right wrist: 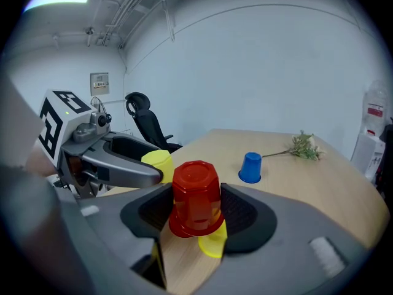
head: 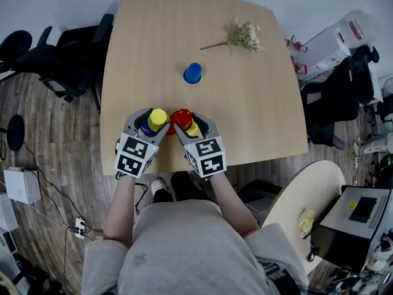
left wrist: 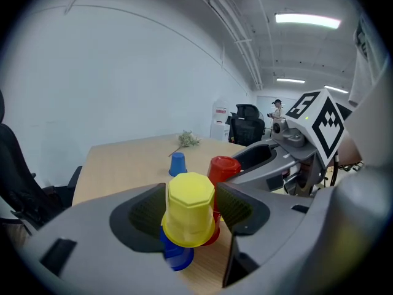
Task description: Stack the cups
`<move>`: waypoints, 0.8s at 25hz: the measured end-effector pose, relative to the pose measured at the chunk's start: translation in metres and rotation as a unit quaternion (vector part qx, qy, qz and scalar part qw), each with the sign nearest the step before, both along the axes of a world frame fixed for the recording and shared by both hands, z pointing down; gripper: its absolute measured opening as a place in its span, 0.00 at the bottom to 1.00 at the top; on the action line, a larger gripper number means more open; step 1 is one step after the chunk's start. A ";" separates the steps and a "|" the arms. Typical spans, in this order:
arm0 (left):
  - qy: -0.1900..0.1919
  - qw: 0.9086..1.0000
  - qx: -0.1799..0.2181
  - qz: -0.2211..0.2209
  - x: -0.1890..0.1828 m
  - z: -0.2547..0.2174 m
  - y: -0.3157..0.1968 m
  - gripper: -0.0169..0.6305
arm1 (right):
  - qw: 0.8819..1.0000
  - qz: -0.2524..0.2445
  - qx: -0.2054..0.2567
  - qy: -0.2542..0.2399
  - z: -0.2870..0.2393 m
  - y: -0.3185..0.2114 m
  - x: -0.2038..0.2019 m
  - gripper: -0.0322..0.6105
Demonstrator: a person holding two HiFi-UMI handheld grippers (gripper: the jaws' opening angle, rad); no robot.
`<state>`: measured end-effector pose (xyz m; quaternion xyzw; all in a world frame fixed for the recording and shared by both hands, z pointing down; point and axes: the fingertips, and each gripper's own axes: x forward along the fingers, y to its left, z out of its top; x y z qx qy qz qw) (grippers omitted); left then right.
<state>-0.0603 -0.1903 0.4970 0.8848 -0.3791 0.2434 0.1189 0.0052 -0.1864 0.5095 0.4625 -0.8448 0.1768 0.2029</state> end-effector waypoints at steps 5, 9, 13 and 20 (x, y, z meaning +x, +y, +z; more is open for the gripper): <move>0.026 1.000 0.009 0.001 -0.004 -0.008 0.003 0.45 | 1.000 -0.008 0.017 -0.019 -0.009 0.001 -0.003 0.47; 0.088 0.995 0.047 -0.021 -0.018 -0.039 0.005 0.45 | 0.998 -0.007 0.035 -0.049 -0.031 0.004 0.005 0.48; 0.123 0.986 0.088 -0.071 -0.046 -0.063 0.008 0.28 | 0.996 0.007 0.052 -0.078 -0.060 0.002 0.032 0.43; 0.125 0.976 0.089 -0.155 -0.089 -0.057 0.010 0.04 | 0.997 0.030 0.050 -0.047 -0.052 -0.050 0.087 0.27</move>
